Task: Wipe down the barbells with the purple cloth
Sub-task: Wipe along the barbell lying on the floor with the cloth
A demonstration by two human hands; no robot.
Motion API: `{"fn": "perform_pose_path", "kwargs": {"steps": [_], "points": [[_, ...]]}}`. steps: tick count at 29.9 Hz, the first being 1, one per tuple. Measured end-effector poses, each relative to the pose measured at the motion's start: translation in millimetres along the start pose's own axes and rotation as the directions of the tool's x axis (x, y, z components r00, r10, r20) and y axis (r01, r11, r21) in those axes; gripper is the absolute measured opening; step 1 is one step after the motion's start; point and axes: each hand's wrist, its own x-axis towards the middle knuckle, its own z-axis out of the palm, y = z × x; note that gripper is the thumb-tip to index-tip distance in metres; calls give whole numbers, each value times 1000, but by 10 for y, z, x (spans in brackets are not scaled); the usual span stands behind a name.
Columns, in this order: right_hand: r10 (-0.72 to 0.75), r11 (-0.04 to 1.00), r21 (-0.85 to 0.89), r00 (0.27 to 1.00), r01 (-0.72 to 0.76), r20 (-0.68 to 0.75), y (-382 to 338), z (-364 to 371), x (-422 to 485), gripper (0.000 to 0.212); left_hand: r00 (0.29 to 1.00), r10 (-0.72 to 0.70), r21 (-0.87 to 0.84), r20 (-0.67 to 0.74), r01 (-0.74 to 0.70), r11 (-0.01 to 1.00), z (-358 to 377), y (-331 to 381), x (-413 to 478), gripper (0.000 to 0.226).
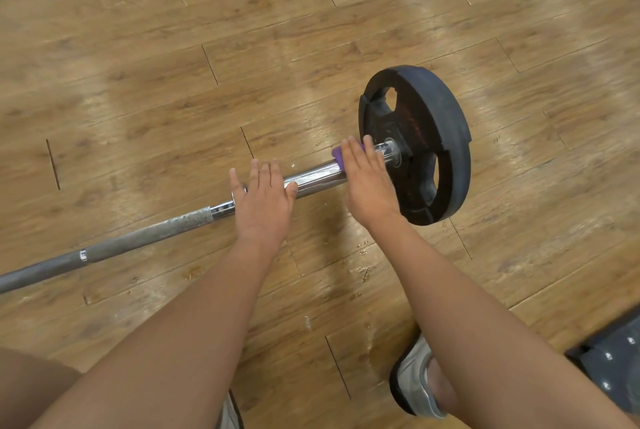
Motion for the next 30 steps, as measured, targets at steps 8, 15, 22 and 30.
{"fn": "perform_pose_path", "kwargs": {"steps": [8, 15, 22, 30], "points": [[-36, 996, 80, 998, 40, -45, -85, 131, -67, 93, 1000, -3, -7, 4, 3, 1000, 8, -20, 84, 61], [95, 988, 126, 992, -84, -83, -187, 166, 48, 95, 1000, -12, 20, -6, 12, 1000, 5, -32, 139, 62], [-9, 998, 62, 998, 13, -60, -265, 194, 55, 96, 1000, -17, 32, 3, 17, 999, 3, -52, 185, 64], [106, 990, 102, 991, -98, -77, -324, 160, 86, 93, 1000, -14, 14, -3, 14, 1000, 5, -56, 193, 62]]}}
